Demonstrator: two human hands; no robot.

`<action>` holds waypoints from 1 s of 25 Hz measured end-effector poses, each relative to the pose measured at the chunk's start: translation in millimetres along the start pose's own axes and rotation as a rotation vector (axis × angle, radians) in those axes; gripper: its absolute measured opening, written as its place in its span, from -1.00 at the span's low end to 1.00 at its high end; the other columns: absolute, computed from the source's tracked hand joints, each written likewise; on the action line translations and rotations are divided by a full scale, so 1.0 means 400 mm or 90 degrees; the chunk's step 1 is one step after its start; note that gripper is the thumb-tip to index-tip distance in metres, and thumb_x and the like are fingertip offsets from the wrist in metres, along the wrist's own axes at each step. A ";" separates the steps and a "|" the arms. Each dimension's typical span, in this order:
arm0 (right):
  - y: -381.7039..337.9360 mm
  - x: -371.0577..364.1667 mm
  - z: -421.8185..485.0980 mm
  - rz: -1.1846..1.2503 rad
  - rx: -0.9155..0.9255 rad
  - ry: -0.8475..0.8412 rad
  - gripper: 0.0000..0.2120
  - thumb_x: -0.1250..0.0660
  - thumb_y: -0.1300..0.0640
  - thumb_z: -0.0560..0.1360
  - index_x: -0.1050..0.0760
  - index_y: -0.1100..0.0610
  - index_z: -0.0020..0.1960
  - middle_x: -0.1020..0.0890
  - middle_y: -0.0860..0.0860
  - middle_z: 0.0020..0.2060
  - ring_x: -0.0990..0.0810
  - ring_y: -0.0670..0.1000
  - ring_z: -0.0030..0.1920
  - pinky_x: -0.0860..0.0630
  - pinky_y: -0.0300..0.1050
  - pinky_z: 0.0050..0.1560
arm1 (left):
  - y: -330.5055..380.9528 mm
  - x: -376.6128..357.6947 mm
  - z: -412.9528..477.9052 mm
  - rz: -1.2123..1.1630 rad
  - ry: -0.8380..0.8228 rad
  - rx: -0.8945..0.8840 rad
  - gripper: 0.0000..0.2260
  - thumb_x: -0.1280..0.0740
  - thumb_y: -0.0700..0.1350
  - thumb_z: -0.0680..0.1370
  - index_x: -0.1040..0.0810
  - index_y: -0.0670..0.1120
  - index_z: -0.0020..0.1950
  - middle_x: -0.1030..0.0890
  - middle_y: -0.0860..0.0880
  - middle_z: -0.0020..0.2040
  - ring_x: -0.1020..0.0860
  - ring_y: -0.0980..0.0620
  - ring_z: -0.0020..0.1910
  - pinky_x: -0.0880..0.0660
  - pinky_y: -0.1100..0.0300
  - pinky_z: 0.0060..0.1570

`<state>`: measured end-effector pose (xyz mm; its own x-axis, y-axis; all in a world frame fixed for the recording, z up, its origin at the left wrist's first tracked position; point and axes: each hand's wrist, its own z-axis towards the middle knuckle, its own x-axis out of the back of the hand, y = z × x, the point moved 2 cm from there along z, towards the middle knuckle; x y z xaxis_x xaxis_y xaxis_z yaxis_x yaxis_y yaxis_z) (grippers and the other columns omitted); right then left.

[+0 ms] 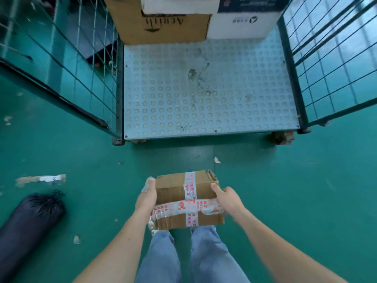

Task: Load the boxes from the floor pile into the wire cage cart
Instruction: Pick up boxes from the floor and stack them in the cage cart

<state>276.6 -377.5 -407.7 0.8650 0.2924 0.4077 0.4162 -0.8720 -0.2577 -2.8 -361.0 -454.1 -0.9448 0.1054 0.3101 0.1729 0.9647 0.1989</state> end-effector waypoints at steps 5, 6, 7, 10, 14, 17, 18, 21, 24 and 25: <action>-0.076 0.237 -0.101 -0.099 0.011 -0.055 -0.33 0.00 -0.41 0.57 -0.53 0.15 0.14 -0.64 0.08 0.01 -0.64 0.12 -0.02 -0.48 -0.03 -0.13 | 0.170 -0.032 -0.282 0.078 0.048 -0.061 -0.36 -0.10 0.25 0.64 -0.40 -0.24 0.47 -0.47 -0.22 0.43 -0.47 -0.22 0.36 -0.41 0.02 0.34; -0.101 0.285 -0.125 -0.104 0.036 -0.043 -0.36 -0.02 -0.39 0.58 -0.55 0.16 0.02 -0.63 0.05 -0.12 -0.63 0.08 -0.12 -0.47 -0.07 -0.20 | 0.204 -0.036 -0.314 0.076 0.041 -0.075 -0.41 -0.15 0.20 0.63 -0.44 -0.25 0.43 -0.51 -0.22 0.40 -0.50 -0.22 0.32 -0.43 -0.02 0.34; -0.128 0.328 -0.147 -0.084 0.082 -0.017 -0.40 -0.06 -0.35 0.60 -0.51 0.16 -0.13 -0.58 0.01 -0.26 -0.57 0.04 -0.23 -0.42 -0.11 -0.24 | 0.246 -0.036 -0.358 0.052 0.032 -0.102 -0.44 -0.20 0.18 0.61 -0.49 -0.26 0.37 -0.55 -0.21 0.34 -0.54 -0.21 0.26 -0.47 -0.04 0.32; -0.196 0.459 -0.208 0.103 0.216 0.077 -0.55 -0.21 -0.23 0.60 -0.30 0.05 -0.31 -0.37 -0.04 -0.43 -0.35 0.03 -0.34 -0.29 -0.06 -0.19 | 0.369 -0.041 -0.477 -0.066 -0.025 -0.202 -0.50 -0.25 0.21 0.52 -0.60 -0.17 0.22 -0.62 -0.13 0.24 -0.58 -0.13 0.12 -0.49 -0.06 0.25; -0.249 0.613 -0.279 0.248 0.201 0.032 -0.50 -0.16 -0.36 0.57 -0.39 0.04 0.21 -0.53 0.03 0.09 -0.53 0.12 0.13 -0.50 0.21 0.26 | 0.506 -0.039 -0.652 -0.122 -0.130 -0.221 -0.14 -0.10 0.59 0.43 -0.29 0.09 0.57 -0.37 -0.12 0.53 -0.38 -0.23 0.45 -0.32 -0.30 0.40; -0.306 0.696 -0.339 0.273 0.240 -0.019 -0.28 -0.21 -0.52 0.43 -0.31 -0.04 0.37 -0.50 0.02 0.25 -0.49 0.17 0.27 -0.44 0.34 0.33 | 0.586 -0.044 -0.772 -0.133 -0.160 -0.260 -0.15 -0.04 0.60 0.40 -0.35 0.07 0.49 -0.42 -0.15 0.44 -0.38 -0.26 0.43 -0.32 -0.43 0.34; -0.331 0.724 -0.364 0.303 0.270 -0.023 -0.18 -0.23 -0.57 0.36 -0.32 -0.04 0.40 -0.52 0.03 0.27 -0.50 0.17 0.28 -0.44 0.35 0.34 | 0.617 -0.044 -0.803 -0.154 -0.154 -0.314 -0.20 -0.02 0.57 0.44 -0.40 0.05 0.44 -0.45 -0.14 0.40 -0.40 -0.24 0.40 -0.34 -0.39 0.35; -0.410 0.803 -0.440 0.412 0.342 -0.042 -0.27 -0.13 -0.49 0.46 -0.45 0.09 0.28 -0.59 0.11 0.16 -0.55 0.16 0.21 -0.47 0.28 0.33 | 0.720 -0.035 -0.878 -0.218 -0.139 -0.417 -0.30 0.00 0.48 0.53 -0.47 0.02 0.40 -0.51 -0.13 0.34 -0.49 -0.12 0.23 -0.47 -0.08 0.17; -0.497 0.861 -0.466 0.353 0.361 0.019 -0.41 -0.19 -0.38 0.55 -0.44 0.11 0.25 -0.57 0.12 0.17 -0.57 0.15 0.18 -0.57 0.22 0.22 | 0.812 -0.009 -0.904 -0.202 -0.101 -0.454 -0.40 -0.16 0.40 0.57 -0.40 0.01 0.44 -0.50 -0.09 0.33 -0.48 -0.11 0.24 -0.43 -0.04 0.08; -0.527 0.879 -0.468 0.322 0.369 0.054 -0.44 -0.23 -0.35 0.55 -0.44 0.11 0.25 -0.57 0.11 0.17 -0.58 0.14 0.17 -0.61 0.21 0.17 | 0.839 -0.004 -0.905 -0.199 -0.086 -0.455 -0.42 -0.21 0.35 0.58 -0.38 0.00 0.44 -0.49 -0.09 0.32 -0.48 -0.13 0.23 -0.45 -0.08 0.05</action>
<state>440.5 -164.4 -45.9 0.9742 -0.1379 0.1786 0.0771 -0.5403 -0.8379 157.5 -125.0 -51.5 -0.9968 -0.0722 0.0351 -0.0124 0.5701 0.8214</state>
